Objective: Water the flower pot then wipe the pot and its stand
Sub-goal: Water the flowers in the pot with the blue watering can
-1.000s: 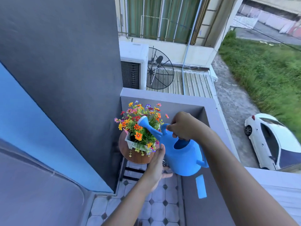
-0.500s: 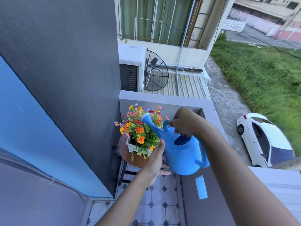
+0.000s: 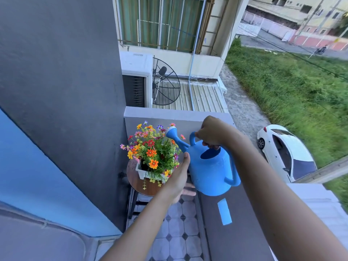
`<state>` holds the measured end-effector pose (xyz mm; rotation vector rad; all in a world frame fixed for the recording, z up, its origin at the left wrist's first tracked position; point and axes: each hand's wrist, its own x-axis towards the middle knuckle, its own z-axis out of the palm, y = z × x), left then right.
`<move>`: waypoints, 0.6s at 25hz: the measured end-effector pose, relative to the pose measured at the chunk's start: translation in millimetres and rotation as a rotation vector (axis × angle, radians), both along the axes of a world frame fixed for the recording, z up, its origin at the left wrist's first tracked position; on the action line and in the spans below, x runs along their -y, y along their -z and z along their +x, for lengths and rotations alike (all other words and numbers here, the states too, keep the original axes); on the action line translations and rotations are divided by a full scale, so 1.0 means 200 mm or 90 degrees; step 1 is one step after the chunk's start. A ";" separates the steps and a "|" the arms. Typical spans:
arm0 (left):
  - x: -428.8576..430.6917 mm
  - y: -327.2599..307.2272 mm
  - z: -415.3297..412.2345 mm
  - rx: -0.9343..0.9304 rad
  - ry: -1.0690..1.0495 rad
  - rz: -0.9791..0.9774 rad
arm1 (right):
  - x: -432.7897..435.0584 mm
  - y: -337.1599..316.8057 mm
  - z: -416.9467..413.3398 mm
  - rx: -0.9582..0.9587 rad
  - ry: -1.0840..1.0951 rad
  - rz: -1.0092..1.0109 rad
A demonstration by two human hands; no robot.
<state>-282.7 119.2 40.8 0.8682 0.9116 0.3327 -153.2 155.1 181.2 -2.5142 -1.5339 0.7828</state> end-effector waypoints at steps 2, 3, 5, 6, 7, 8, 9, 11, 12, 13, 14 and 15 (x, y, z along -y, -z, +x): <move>-0.02 0.01 -0.01 -0.008 0.002 0.008 | -0.01 0.00 -0.01 0.011 -0.007 0.005; -0.02 0.01 -0.01 -0.013 0.002 0.016 | -0.02 0.00 -0.01 0.014 -0.012 0.012; -0.03 0.02 -0.04 -0.021 0.001 0.031 | -0.05 0.01 -0.03 0.018 -0.033 0.020; -0.03 0.03 -0.05 -0.024 -0.002 0.040 | -0.06 0.01 -0.04 0.018 -0.045 0.018; -0.03 0.04 -0.06 -0.024 -0.009 0.050 | -0.07 0.01 -0.06 0.017 -0.058 0.013; -0.03 0.04 -0.08 -0.019 -0.021 0.055 | -0.08 0.02 -0.07 0.019 -0.070 0.007; -0.02 0.04 -0.09 -0.013 -0.036 0.056 | -0.09 0.02 -0.09 0.021 -0.079 0.006; -0.03 0.04 -0.12 -0.008 -0.056 0.052 | -0.10 0.04 -0.11 0.021 -0.084 0.021; -0.03 0.04 -0.13 -0.008 -0.059 0.050 | -0.10 0.04 -0.11 0.020 -0.084 0.028; -0.03 0.03 -0.14 -0.011 -0.057 0.048 | -0.10 0.05 -0.12 0.021 -0.085 0.031; -0.03 0.03 -0.14 -0.016 -0.055 0.047 | -0.10 0.05 -0.12 0.022 -0.085 0.031; -0.03 0.02 -0.14 -0.020 -0.054 0.046 | -0.10 0.05 -0.12 0.021 -0.083 0.029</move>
